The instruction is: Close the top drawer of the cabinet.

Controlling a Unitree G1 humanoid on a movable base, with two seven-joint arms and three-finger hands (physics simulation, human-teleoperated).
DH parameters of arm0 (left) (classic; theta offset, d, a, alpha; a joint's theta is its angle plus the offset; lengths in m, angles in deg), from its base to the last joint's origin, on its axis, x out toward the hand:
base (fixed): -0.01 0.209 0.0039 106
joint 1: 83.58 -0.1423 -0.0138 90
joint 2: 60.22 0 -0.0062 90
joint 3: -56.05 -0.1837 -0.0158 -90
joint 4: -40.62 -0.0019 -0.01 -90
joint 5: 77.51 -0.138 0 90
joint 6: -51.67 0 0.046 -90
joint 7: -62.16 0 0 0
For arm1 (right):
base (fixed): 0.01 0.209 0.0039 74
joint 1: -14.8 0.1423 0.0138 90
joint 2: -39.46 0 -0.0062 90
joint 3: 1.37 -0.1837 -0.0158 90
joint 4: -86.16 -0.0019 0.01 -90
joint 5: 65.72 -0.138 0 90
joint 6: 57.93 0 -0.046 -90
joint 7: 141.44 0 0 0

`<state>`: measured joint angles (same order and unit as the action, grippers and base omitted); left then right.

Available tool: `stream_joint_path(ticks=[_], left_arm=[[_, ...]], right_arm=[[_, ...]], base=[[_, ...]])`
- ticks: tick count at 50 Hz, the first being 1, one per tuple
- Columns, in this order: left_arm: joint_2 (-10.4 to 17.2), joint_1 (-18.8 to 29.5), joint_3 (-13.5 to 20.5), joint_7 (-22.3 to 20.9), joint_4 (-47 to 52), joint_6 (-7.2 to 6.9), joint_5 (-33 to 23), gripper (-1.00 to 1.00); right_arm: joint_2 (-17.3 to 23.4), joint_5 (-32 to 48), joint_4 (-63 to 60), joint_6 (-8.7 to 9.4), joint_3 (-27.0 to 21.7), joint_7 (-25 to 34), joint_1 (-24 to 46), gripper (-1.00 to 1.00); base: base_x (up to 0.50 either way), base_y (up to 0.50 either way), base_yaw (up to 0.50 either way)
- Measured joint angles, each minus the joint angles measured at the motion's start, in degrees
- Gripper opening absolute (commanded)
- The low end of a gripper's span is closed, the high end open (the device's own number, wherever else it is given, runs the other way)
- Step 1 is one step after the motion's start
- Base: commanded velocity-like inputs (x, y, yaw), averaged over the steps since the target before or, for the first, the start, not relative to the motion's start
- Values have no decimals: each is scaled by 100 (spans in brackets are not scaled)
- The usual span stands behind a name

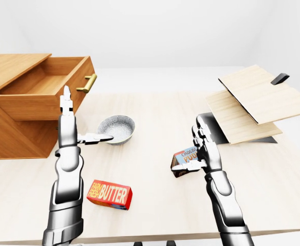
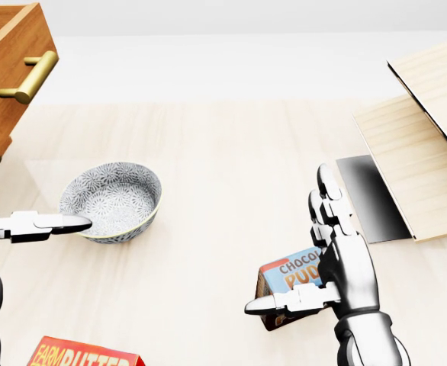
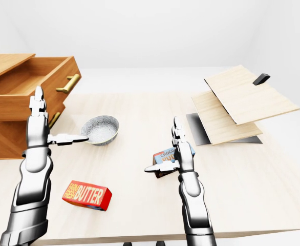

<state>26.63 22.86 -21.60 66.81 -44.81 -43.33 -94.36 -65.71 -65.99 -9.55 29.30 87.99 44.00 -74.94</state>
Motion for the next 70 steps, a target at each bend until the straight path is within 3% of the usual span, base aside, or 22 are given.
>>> stream_joint_path(ticks=[29,53,70], left_arm=[[881,593,361,375,-1572,0,-361,100],[1815,1157,629,522,-2955,0,-74,100],[2286,1602,634,719,-3821,1,105,100]], right_arm=[[5,10,21,20,-7,-5,16,100],[5,30,65,-23,-11,-19,-1,100],[7,17,80,-12,-20,-24,9,100]], base=[[0,0,0],[0,0,0],[0,0,0]])
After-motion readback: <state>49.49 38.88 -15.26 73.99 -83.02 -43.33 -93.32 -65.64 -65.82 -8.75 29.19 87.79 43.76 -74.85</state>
